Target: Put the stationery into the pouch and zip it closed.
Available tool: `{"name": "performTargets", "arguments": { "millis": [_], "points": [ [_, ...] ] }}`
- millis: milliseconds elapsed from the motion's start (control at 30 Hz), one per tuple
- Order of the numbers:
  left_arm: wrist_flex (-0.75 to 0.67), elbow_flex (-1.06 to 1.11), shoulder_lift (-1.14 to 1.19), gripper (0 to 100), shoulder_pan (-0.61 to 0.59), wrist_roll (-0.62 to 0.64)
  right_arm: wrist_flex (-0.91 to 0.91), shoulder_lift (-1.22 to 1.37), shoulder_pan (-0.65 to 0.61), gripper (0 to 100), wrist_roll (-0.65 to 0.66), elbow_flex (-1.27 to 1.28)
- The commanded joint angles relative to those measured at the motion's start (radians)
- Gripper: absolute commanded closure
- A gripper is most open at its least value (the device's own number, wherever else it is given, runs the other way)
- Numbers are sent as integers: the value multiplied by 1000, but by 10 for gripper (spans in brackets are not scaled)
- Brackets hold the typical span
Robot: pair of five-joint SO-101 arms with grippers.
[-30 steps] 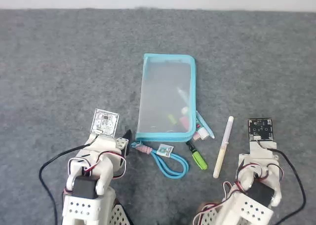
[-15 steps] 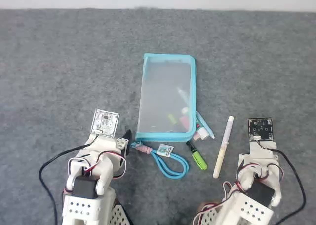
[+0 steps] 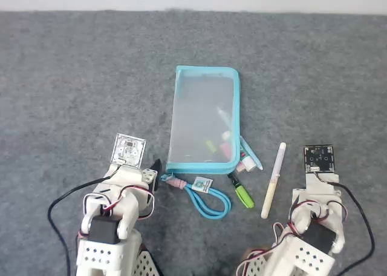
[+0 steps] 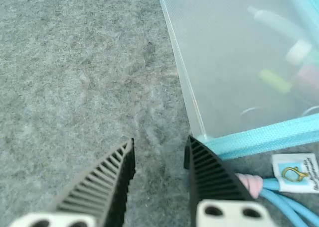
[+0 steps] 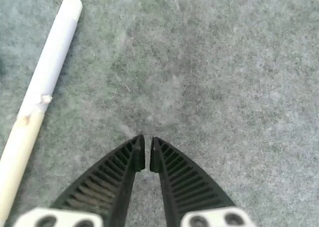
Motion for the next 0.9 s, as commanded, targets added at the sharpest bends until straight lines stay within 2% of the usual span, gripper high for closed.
{"name": "performTargets", "arguments": {
  "millis": [0,867],
  "points": [
    [6,-10,-9,842,3,9,5,-12,7,957,8,20],
    [6,-10,-9,842,3,9,5,-12,7,957,8,20]
  ]
}}
